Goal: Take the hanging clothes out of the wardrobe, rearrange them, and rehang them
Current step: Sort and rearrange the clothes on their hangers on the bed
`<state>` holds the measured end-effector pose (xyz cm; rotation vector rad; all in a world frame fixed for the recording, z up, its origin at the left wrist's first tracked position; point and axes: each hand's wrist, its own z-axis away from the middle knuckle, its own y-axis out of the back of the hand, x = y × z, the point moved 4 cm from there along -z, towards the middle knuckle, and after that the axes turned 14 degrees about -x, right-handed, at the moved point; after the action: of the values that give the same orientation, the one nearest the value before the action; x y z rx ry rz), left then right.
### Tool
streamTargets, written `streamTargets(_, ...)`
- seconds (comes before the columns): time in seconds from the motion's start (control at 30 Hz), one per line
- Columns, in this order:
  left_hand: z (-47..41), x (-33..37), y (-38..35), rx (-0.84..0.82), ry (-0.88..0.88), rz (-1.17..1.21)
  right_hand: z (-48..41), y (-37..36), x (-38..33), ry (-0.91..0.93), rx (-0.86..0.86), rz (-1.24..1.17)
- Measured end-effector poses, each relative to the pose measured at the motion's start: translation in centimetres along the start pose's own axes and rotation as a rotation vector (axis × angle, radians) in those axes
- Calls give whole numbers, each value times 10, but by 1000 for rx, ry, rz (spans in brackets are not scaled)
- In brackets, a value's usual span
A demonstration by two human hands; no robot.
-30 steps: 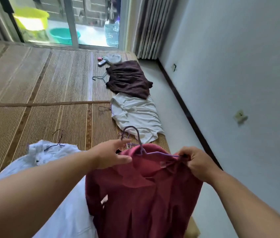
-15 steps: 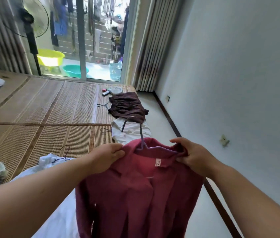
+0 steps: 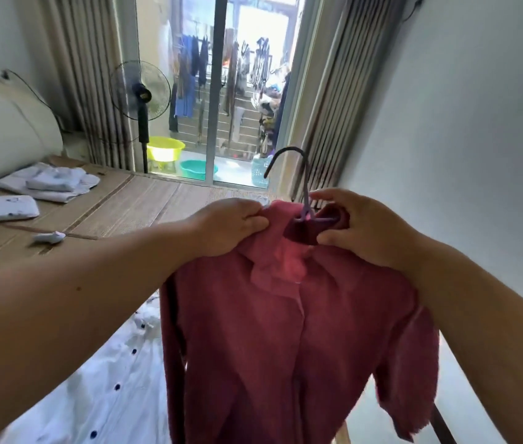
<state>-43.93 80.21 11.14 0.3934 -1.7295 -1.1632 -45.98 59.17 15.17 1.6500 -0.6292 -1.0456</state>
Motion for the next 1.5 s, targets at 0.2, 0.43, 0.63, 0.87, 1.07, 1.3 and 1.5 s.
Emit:
streamTargets(0.2, 51, -14, 60, 88, 114, -167, -12, 41, -42, 172, 126, -11)
streamTargets(0.43, 101, -47, 105, 243, 126, -178, -13, 42, -49, 198, 56, -71)
streamTargets(0.63, 130, -26, 142, 263, -18, -179, -23, 43, -70, 268, 84, -131)
streamTargets(0.87, 150, -34, 165, 143, 150, -326, -37, 21, -101, 282, -56, -190)
streamTargets(1.07, 171, -82, 153, 8, 316, -244, -60, -34, -116, 275, -224, -235)
streamTargets(1.3, 175, -170, 124, -109, 470, -175, -108, -118, -113, 204, -303, -251)
streamTargets(1.5, 153, -285, 68, -240, 550, -132, -159, -223, -93, 87, -387, -249)
